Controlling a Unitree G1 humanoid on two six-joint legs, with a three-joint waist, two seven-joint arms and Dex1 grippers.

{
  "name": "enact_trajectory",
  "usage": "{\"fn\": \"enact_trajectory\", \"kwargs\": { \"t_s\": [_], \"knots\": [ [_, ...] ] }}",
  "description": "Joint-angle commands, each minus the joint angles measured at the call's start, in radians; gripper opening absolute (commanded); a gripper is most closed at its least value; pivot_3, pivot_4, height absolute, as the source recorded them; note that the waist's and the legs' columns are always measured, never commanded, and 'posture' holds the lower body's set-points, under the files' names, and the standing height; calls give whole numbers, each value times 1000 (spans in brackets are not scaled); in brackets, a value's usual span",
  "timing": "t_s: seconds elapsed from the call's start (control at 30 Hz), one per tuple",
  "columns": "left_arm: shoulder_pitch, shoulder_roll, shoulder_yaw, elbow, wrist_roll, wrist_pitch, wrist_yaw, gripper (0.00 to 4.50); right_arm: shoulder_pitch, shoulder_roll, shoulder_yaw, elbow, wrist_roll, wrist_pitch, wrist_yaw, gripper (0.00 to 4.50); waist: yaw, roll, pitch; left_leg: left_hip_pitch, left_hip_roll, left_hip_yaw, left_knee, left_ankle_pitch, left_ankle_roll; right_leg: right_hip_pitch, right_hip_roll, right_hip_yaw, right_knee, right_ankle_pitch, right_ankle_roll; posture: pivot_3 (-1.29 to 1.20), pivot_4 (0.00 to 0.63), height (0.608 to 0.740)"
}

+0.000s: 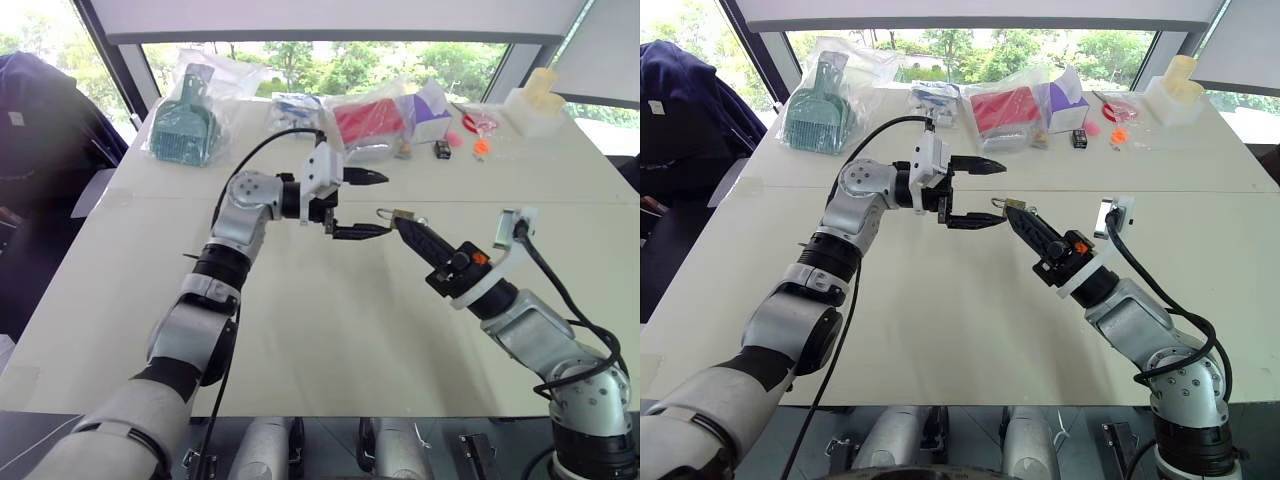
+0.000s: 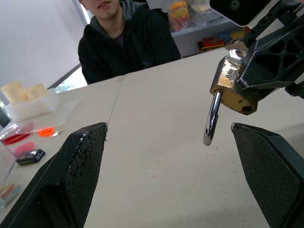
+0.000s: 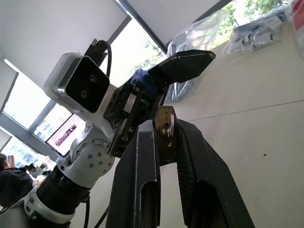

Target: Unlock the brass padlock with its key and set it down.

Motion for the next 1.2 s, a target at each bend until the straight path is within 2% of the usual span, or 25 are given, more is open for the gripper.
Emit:
{"fn": "enact_trajectory", "kwargs": {
  "t_s": [0.03,0.33,0.6,0.77,0.9,1.03,1.1,1.2],
  "knots": [
    [-46,-11,23,20,4,-29,34,4344,-6,6,-9,-51,20,-8,13,0,0,0,0,0,0,0,0,0,0,0,0,0,0,0,0,0,150,735],
    [-102,-35,35,121,24,-113,107,4344,8,9,2,-73,29,-6,4,0,1,0,0,0,0,0,0,0,0,0,0,0,0,0,1,0,150,735],
    [-99,-40,35,139,28,-130,123,4344,16,14,9,-78,34,-9,-7,0,0,0,0,0,0,0,0,0,0,0,0,0,0,0,1,0,150,735],
    [-73,-8,25,151,62,-128,149,4344,22,25,4,-65,36,-14,-25,0,-1,0,0,0,0,0,0,0,0,0,0,0,0,0,1,0,150,735],
    [-43,35,53,133,49,-48,183,4344,46,30,10,-19,20,6,-54,0,-2,0,0,0,0,0,0,0,0,0,0,0,0,1,1,0,150,735],
    [84,96,71,-89,-27,182,141,4344,35,36,44,114,-21,55,-51,0,-9,0,0,0,0,0,0,0,0,0,0,0,0,1,2,0,150,735],
    [225,161,50,-343,-81,365,118,4344,-28,54,43,234,-8,79,-39,0,-26,1,0,0,0,0,-1,0,0,0,0,0,1,1,1,0,150,735],
    [361,229,31,-600,-132,542,121,4344,-99,67,34,367,-24,109,-15,0,-35,2,1,0,0,0,-1,1,-1,0,0,0,1,1,1,0,150,735]
  ]
}}
